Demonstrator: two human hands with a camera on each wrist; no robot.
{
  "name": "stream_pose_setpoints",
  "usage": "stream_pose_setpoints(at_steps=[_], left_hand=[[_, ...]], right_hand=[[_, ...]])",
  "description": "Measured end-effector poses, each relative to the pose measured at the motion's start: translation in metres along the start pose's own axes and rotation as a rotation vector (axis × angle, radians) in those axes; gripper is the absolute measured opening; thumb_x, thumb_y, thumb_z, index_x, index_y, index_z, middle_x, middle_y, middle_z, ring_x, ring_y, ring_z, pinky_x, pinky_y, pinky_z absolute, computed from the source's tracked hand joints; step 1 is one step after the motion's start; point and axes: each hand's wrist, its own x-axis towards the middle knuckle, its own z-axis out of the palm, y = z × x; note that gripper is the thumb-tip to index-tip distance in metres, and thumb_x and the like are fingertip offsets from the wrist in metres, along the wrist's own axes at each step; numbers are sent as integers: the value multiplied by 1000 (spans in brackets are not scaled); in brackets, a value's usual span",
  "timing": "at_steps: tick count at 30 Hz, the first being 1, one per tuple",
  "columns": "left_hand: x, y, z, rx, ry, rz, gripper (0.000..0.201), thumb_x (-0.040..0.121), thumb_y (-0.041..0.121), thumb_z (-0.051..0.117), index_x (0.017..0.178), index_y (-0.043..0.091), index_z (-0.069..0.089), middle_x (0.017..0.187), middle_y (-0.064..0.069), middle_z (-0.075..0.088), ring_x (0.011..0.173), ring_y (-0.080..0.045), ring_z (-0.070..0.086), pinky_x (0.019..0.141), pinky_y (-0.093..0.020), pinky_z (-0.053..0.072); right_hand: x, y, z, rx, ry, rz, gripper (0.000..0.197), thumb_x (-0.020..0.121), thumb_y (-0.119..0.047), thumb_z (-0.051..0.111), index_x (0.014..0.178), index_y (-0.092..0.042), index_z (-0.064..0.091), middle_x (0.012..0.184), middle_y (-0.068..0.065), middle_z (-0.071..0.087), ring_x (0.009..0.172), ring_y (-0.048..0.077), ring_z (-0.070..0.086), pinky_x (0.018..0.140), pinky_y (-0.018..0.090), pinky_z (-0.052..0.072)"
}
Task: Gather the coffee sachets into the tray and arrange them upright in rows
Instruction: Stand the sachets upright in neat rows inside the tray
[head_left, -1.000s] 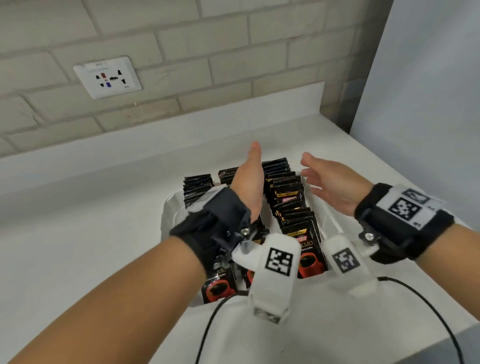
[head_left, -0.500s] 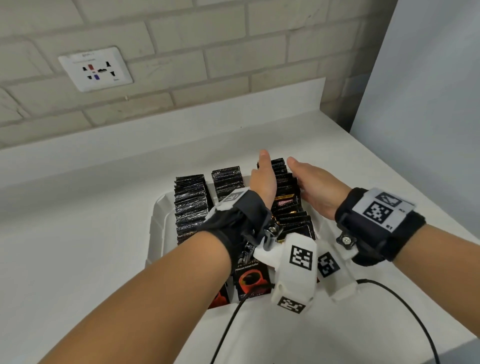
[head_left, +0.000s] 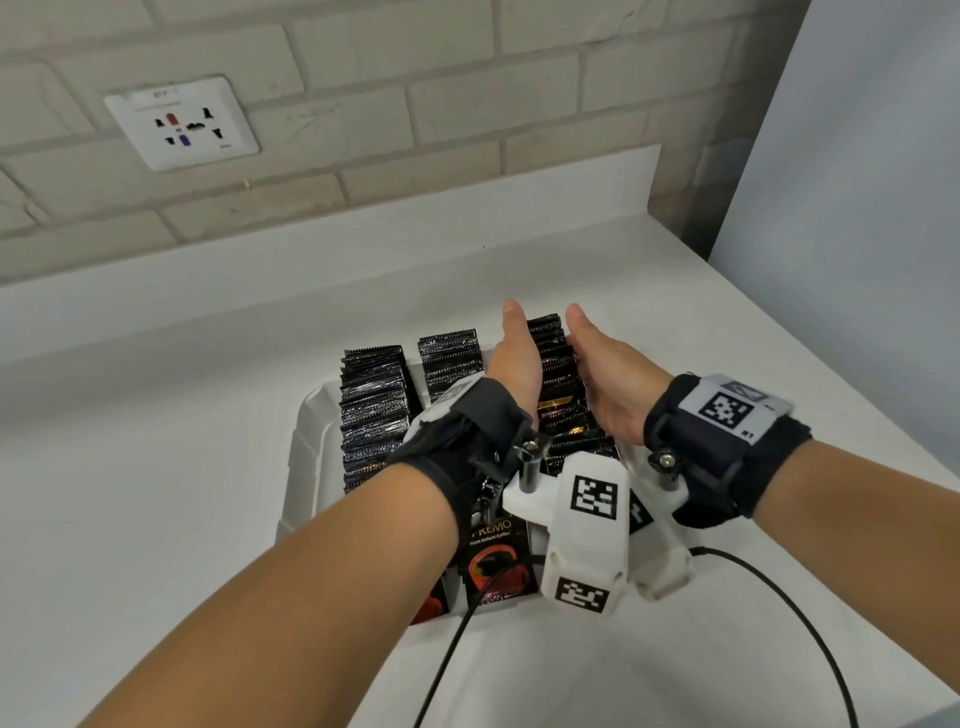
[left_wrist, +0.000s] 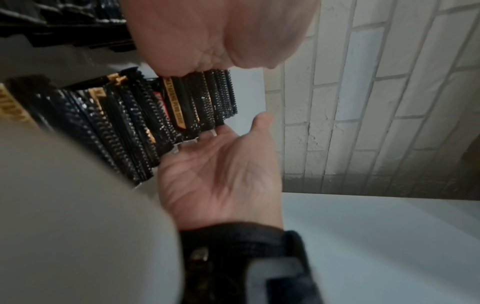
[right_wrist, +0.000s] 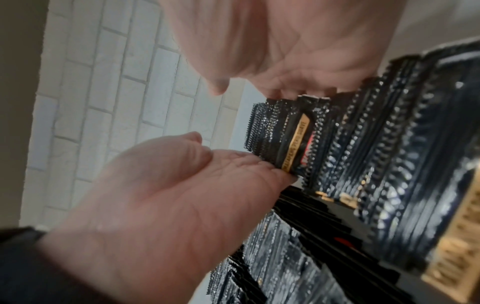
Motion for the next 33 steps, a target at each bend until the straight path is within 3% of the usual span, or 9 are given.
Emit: stream_pose_setpoints(at_steps=[5,12,17,20,23,26,28,30,33], left_hand=[[7,-3,-3,-11,-24,-20,69,87,65,29,93,5,62,102,-17,67,95,-30,63,94,-45,46],[7,0,0,10,41,39,66,93,58,30,127,4,49,114,-17,63,94,-32,64,89,-48,50],[-5,7,-3,28,64,43,61,96,53,30,124,2,49,78,-11,61,74,-27,63,80,-44,53],[-19,12,-10,166,30,98,55,97,51,25,115,6,51,58,-6,57,54,-16,61,53,-24,52],[-41,14,-17,229,-75,88,47,99,48,20,101,16,55,53,4,56,28,1,49,28,-10,36],[-50,11,-30,217,-149,82,43,100,45,23,102,16,54,78,8,71,69,2,65,70,-11,51],[-59,11,-40,181,-162,87,49,99,43,26,139,14,32,136,0,49,127,-9,41,110,-25,25],[-70,11,-46,195,-177,97,62,98,43,29,148,11,13,154,-8,20,141,-18,22,113,-31,19],[-77,8,-51,316,-187,90,51,97,42,34,134,9,43,134,-10,51,116,-19,51,98,-28,40]], right_hand=[[3,0,-3,20,-10,0,44,96,-52,25,83,-22,54,82,1,63,73,12,61,60,27,47],[2,0,-2,13,-45,14,55,94,-56,27,108,-14,60,105,11,67,92,24,66,70,35,53],[-9,-3,-8,-56,-70,-21,48,96,-51,22,116,-18,51,98,-14,54,81,4,56,73,23,45],[-17,-8,-21,-100,-83,-51,63,94,-56,24,143,-16,24,138,-3,39,129,7,33,110,35,22],[-29,-6,-33,-118,-109,-63,68,91,-54,36,146,-18,19,146,2,31,141,17,17,116,41,12],[-47,0,-42,-357,-162,-151,42,93,-32,48,132,-23,39,121,-9,48,126,11,38,113,37,25],[-56,4,-45,-699,-165,-285,37,90,-24,54,125,-28,45,117,-14,48,118,8,45,103,27,35],[-64,6,-45,-1005,-177,-427,23,87,-23,61,106,-34,53,105,-19,51,102,5,52,85,16,41],[-78,7,-36,-1247,-298,-438,8,86,-27,61,93,-29,64,86,-19,58,81,-2,56,71,8,42]])
